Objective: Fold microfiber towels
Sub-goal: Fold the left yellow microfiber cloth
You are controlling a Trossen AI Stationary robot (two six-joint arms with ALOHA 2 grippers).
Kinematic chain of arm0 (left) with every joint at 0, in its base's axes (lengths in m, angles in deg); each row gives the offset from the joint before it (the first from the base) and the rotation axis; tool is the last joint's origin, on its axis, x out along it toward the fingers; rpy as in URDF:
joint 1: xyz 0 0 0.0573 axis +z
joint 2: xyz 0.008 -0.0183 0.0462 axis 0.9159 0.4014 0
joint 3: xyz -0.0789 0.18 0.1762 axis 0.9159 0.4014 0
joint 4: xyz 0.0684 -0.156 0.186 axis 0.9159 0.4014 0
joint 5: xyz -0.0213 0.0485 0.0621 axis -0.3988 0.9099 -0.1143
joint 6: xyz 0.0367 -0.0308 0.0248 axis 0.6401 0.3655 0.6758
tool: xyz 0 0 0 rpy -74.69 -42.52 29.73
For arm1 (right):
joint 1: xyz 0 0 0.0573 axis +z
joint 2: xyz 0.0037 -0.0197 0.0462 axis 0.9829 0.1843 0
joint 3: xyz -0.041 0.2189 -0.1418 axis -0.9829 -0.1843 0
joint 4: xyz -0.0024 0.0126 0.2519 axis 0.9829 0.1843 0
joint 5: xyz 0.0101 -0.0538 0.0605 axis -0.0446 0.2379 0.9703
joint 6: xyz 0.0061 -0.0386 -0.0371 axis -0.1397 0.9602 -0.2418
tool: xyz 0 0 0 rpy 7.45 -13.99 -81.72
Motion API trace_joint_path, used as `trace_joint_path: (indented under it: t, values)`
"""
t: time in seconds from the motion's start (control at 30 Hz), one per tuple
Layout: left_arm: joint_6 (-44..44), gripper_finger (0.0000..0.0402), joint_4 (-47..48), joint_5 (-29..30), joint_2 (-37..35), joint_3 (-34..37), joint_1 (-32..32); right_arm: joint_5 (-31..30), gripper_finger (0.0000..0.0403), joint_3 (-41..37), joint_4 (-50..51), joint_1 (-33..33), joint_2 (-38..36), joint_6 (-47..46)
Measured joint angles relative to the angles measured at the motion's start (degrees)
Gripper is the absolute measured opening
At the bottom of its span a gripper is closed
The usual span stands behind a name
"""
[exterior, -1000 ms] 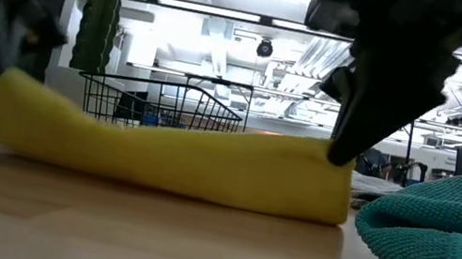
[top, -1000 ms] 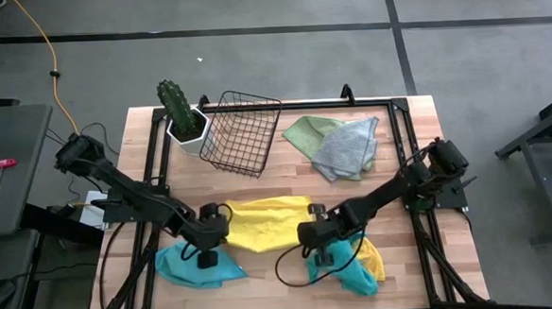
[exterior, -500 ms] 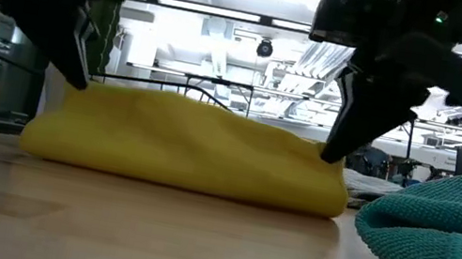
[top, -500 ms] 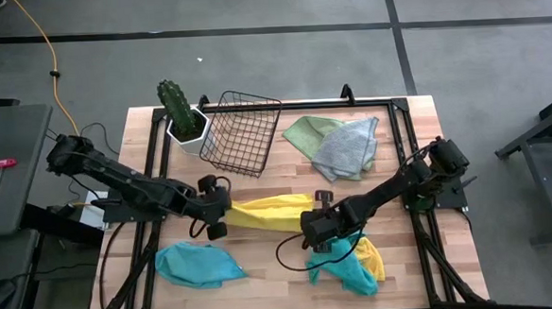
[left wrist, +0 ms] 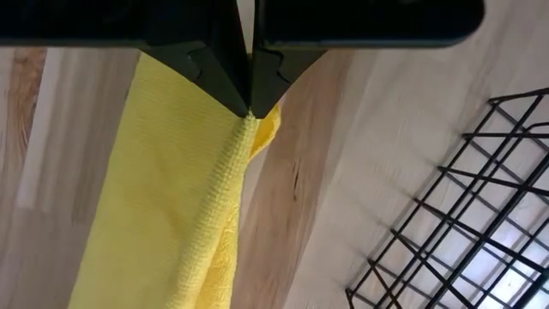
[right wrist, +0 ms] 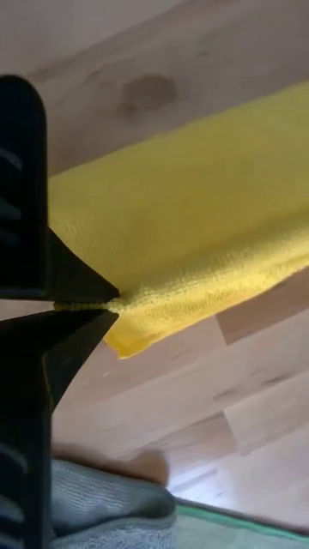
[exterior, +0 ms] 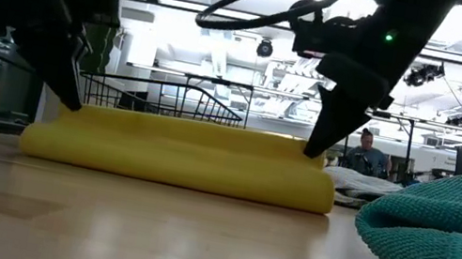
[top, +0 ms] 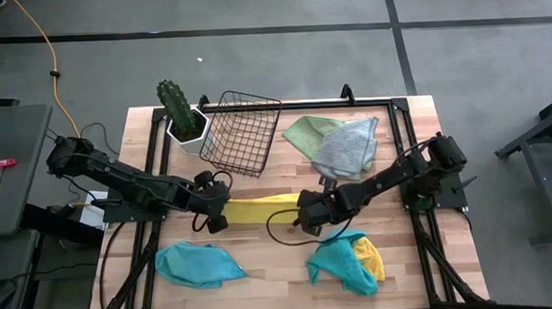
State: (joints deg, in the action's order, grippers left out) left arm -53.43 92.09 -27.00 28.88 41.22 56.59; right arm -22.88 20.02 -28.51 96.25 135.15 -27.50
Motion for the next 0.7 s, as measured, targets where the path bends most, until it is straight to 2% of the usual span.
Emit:
trace_joint_path:
  t: [0.2,0.37,0.57,0.7]
  values:
    - [1.3,0.0003,0.1,-0.2,0.0,0.0,0.0,0.3,0.0,0.0,0.0,-0.9,0.0,-0.1]
    - [1.7,0.0028,0.1,0.7,0.0,0.0,0.0,0.2,0.0016,0.0,-0.6,-0.9,0.0,-0.1]
    - [5.5,0.0079,0.1,1.9,0.0,0.0,0.0,-4.5,0.0083,0.0,-0.6,-0.9,0.0,1.8]
    - [10.4,0.0114,0.9,5.4,-1.1,0.0,0.1,-9.2,0.0139,0.0,0.3,-0.9,0.0,6.4]
